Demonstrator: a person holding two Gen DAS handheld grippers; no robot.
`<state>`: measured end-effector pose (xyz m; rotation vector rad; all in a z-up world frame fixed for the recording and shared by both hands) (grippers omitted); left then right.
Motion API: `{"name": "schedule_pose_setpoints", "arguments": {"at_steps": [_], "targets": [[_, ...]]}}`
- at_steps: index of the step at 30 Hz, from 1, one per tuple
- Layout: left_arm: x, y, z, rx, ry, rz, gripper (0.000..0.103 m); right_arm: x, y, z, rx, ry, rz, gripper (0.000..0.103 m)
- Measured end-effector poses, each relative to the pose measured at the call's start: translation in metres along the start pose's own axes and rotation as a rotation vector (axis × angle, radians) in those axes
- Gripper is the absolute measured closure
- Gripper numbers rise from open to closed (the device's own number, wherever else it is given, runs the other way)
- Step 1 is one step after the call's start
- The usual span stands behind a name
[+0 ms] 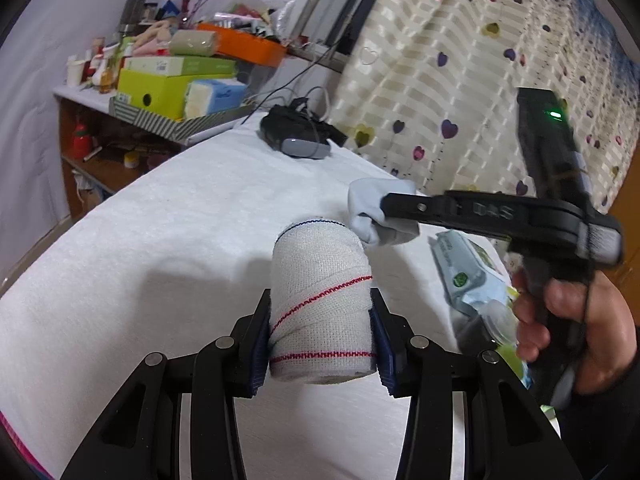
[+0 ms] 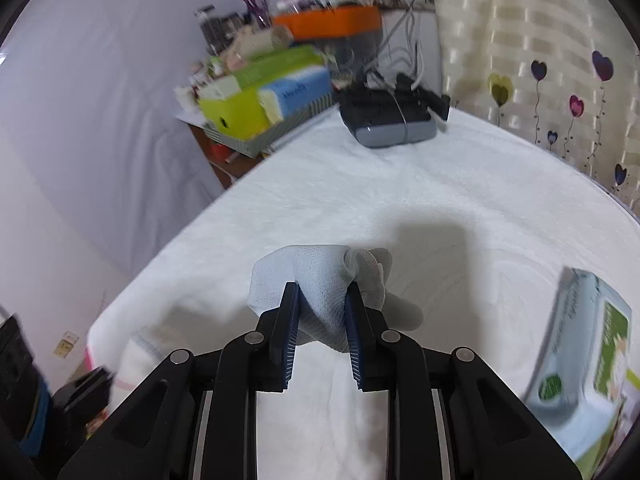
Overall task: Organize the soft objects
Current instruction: 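Carry the bandage roll in the left gripper while the right carries the light-blue sock over the box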
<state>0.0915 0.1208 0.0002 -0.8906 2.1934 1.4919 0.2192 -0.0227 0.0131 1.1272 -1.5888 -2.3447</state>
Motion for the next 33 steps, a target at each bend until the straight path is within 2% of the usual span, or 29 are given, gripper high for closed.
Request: {"name": "schedule_pose_setpoints", "arguments": {"at_steps": [10,16,25,33], "targets": [[0.022,0.015,-0.036,0.028,-0.071,0.015,0.061,0.078,0.061,0.006,-0.037,-0.011,-0.119,0.08],[0.035,0.02,-0.061,0.06,-0.128,0.034,0.061,0.119,0.09,0.002,-0.012,-0.029,-0.177,0.08],[0.049,0.025,-0.105,0.128,-0.222,0.049,0.061,0.166,0.123,-0.014,0.018,-0.088,-0.241,0.08],[0.058,0.023,-0.134,0.159,-0.268,0.063,0.061,0.19,0.14,-0.034,0.032,-0.145,-0.269,0.08]]}}
Point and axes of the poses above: each gripper's, at about its wrist camera, not at the fingertips, and y roughly against the way its jaws point, z to its left, x to its underside, the point moved 1 cm from there along -y, roughly the way its jaws point, and after that the axes turned 12 degrees about z, right-handed, at the moved point
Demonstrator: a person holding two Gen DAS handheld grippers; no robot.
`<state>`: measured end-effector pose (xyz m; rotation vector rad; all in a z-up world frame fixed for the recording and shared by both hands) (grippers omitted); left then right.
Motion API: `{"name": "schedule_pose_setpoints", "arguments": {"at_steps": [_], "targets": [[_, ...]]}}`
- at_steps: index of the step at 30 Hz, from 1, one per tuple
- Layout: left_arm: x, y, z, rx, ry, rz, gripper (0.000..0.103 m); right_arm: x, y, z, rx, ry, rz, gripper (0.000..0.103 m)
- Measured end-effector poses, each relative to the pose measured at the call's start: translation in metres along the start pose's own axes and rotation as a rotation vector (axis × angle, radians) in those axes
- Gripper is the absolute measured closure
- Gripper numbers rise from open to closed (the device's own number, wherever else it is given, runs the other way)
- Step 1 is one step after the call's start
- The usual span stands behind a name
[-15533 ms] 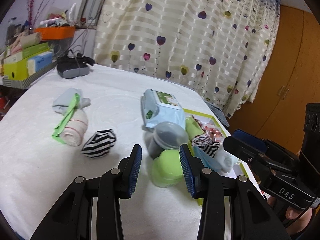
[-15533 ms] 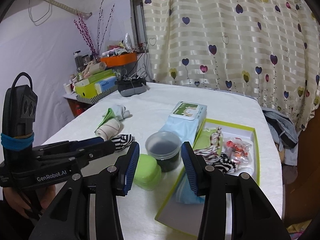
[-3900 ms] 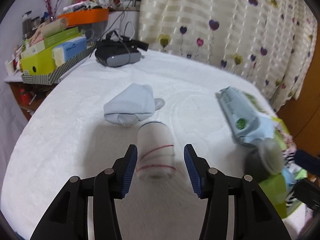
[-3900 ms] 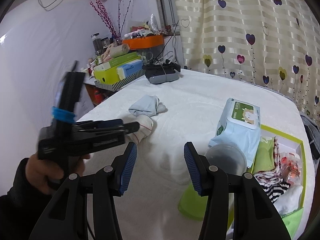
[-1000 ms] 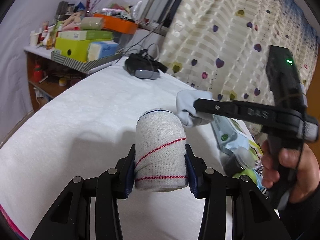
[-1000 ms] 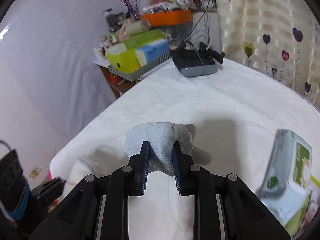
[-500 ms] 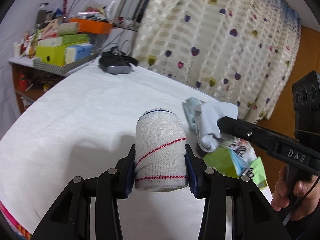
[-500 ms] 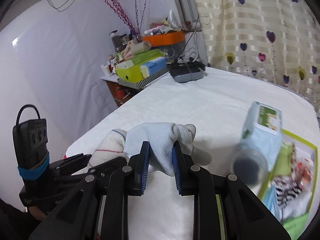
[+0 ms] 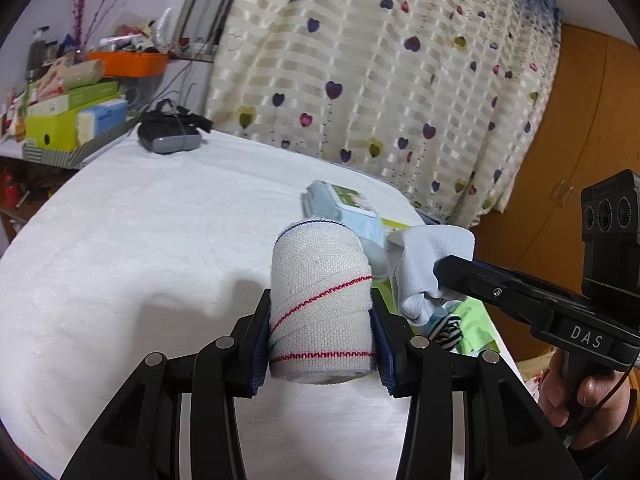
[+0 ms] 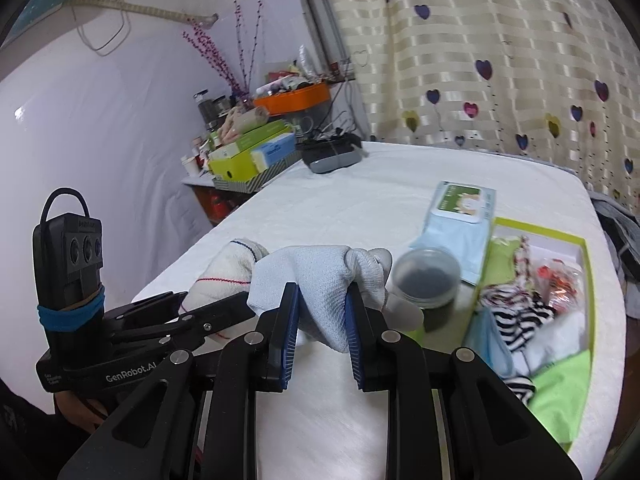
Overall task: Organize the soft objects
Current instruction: 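Carry the bandage roll in the left gripper while the right carries the light-blue sock over the box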
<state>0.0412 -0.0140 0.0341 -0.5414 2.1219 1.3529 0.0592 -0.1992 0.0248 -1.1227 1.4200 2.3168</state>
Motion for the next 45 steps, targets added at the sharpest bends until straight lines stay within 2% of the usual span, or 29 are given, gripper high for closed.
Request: {"name": "schedule_pose_setpoints", "arguments": {"at_steps": [32,45], "targets": [[-0.024,-0.031,-0.08,0.078,-0.145,0.02,0.061,0.016,0.057,-0.072,0.089,-0.14,-0.106,0.079],[-0.036,-0.055,-0.101,0.094,-0.176,0.038,0.061,0.014,0.079,-0.135,0.162,-0.264,-0.17,0.079]]}}
Point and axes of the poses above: each gripper's, at about its wrist camera, not at the fingertips, and y roughly against the way its jaws point, z to its left, x to its underside, the point moved 1 cm from there along -y, roughly the way its jaws point, and after that the axes turned 12 degrees about z, right-handed, at the moved point
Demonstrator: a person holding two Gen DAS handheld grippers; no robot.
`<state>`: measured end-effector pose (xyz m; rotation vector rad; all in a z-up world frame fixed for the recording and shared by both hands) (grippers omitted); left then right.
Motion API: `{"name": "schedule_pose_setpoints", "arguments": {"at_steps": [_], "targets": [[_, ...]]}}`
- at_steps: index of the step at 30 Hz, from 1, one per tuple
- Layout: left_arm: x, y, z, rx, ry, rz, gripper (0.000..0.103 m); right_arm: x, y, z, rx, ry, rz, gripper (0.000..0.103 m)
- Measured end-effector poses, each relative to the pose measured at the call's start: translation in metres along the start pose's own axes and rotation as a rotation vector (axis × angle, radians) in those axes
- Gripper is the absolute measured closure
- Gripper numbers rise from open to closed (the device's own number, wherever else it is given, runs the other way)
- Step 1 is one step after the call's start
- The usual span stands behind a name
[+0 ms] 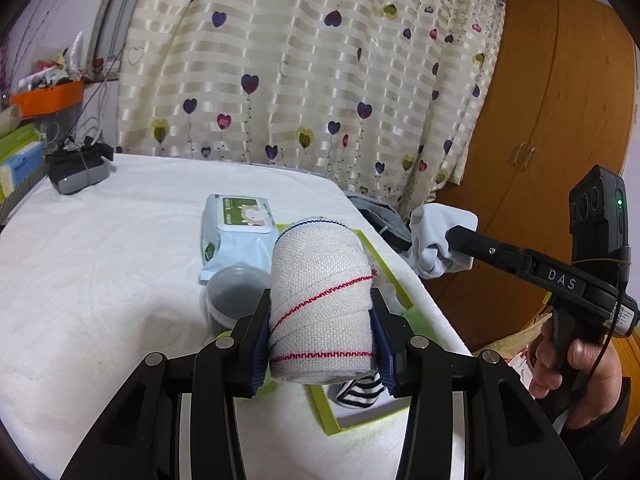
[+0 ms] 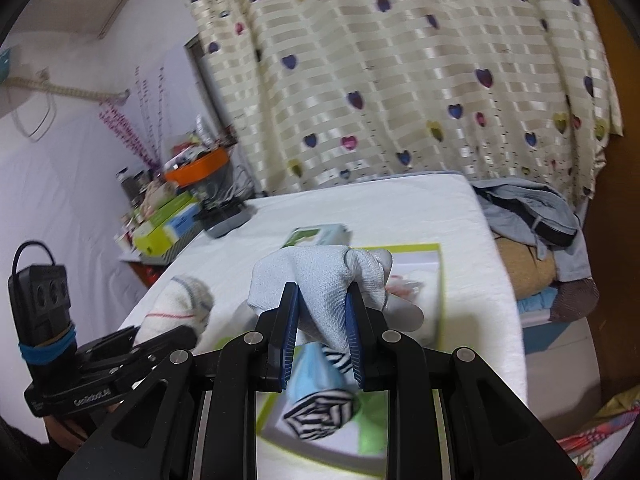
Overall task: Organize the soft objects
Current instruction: 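Carry the bandage roll in the left gripper while the right carries the light-blue sock over the box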
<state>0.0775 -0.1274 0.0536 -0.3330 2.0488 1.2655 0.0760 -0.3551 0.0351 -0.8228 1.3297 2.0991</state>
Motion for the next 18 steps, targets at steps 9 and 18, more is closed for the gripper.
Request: {"name": "schedule_pose_setpoints", "arguments": {"at_steps": [9,18], "targets": [[-0.009,-0.023,-0.01,0.017,-0.013,0.033,0.061,-0.013,-0.026,-0.018,0.014,-0.012,0.028,0.079],[-0.012,-0.035,-0.012,0.019,-0.01,0.054,0.061,-0.018,-0.075,-0.034,0.035,-0.007,0.111,0.079]]}}
Point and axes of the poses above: each gripper's, at about its wrist camera, not at the fingertips, and y roughly against the way its jaws point, z to its left, x to its underside, the point moved 1 cm from there along -y, roughly the way its jaws point, and after that the axes turned 12 degrees about z, right-handed, at the moved point
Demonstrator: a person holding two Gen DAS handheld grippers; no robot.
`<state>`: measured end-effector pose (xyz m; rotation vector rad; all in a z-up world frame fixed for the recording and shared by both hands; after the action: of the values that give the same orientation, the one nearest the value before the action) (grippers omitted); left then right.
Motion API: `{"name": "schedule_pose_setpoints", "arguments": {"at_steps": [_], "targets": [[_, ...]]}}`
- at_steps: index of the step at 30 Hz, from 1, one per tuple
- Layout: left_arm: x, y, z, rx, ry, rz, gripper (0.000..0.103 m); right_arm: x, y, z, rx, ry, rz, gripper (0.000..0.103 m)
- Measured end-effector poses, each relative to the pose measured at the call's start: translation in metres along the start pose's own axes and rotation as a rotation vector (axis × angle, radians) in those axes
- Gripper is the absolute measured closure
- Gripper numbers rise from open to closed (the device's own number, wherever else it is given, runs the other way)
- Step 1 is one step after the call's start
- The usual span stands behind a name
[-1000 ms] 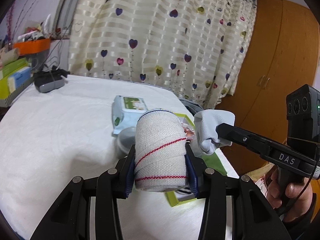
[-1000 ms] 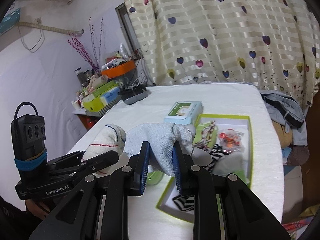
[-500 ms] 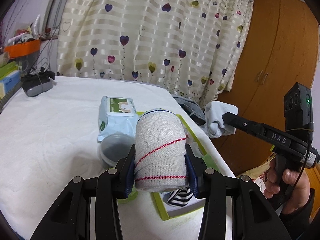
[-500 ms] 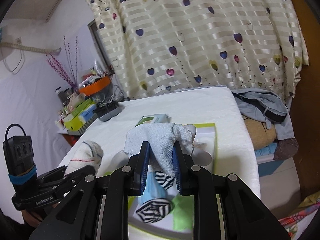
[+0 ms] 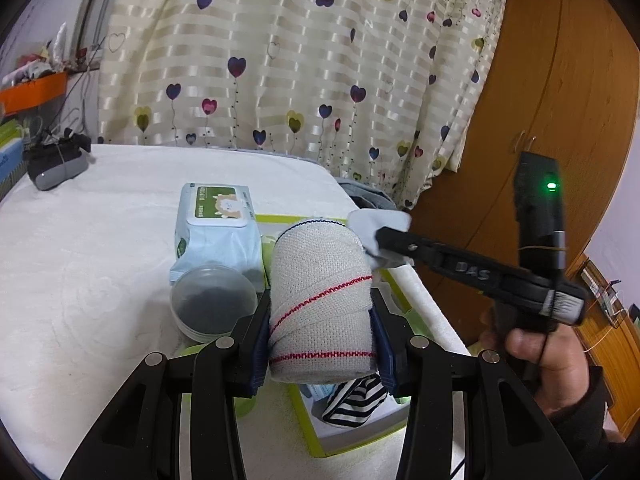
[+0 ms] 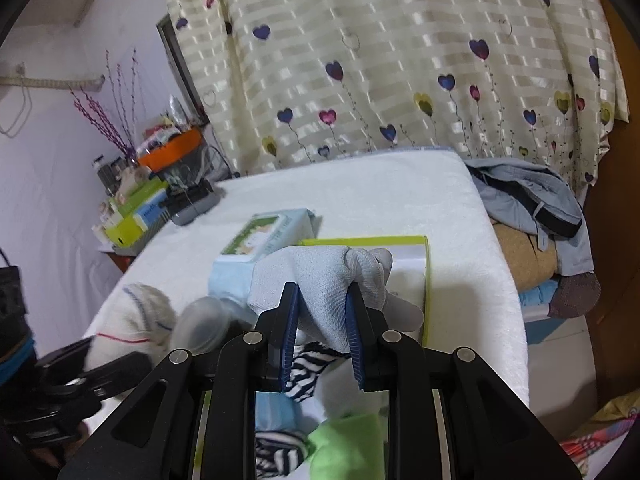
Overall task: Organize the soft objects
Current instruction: 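Carry the bandage roll in the left gripper while the right carries the light-blue sock over the box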
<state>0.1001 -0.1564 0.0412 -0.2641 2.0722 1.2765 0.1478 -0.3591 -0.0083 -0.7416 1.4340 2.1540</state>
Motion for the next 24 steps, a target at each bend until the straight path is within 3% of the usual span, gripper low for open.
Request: {"name": "schedule_pose_setpoints", "arguments": {"at_steps": [7,11,15,24], "targets": [[-0.003,-0.01,0.0,0.001,0.004,0.018,0.061,-0.01,-0.022,-0.008,0.0,-0.003,0.014,0.077],[-0.005,-0.018,-0.003,0.007,-0.004,0.033,0.061,-0.011,-0.038,-0.015,0.009,-0.012,0.065,0.073],[-0.007,-0.025,-0.006,0.012,-0.008,0.046,0.061,-0.008,-0.027,-0.013,0.026,0.011,0.03,0.061],[-0.009,-0.046,-0.015,0.027,-0.024,0.09,0.061,0.001,0.004,-0.024,0.026,-0.031,-0.035,0.06]]}}
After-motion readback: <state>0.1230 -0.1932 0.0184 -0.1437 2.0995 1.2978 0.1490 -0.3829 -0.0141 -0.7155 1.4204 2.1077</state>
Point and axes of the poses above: each gripper's, at about its wrist camera, not at the fingertips, and y roughly against the way its jaws point, z to its left, x to its underside, the point moved 1 cm from there along -y, roughly the way its jaws point, and after that the axes turned 12 degrees about z, right-handed, at the moved point
